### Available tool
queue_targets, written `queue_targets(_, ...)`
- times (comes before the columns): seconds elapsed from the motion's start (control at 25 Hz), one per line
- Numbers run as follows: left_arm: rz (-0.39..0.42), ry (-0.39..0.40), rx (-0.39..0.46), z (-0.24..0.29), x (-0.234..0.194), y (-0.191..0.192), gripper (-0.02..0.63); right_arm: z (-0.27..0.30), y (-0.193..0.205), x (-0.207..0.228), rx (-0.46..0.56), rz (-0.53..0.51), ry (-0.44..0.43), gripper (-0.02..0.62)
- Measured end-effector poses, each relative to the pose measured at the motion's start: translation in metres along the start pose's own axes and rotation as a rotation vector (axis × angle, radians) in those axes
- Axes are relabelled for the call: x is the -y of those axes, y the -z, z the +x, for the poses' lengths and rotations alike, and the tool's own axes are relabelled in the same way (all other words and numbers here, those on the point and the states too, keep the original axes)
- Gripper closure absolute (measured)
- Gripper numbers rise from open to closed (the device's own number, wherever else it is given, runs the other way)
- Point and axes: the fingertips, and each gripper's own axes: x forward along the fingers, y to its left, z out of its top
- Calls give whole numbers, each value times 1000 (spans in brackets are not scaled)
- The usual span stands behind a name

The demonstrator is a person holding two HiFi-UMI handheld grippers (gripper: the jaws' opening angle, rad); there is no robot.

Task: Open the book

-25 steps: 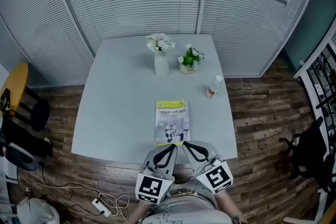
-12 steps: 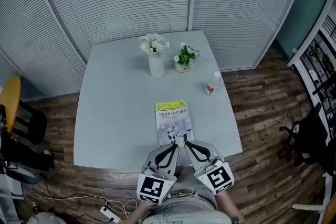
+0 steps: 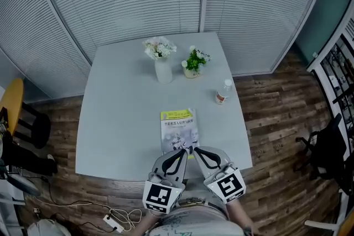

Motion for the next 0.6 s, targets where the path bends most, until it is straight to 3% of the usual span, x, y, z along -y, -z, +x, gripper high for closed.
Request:
queue_targets(0.4, -25, -64, -6, 47, 8, -18, 607, 14, -13, 41, -6, -60, -148, 594)
queue_targets(0.6, -33, -159, -1, 46, -5, -19, 607, 19, -16, 41, 4, -53, -201, 594)
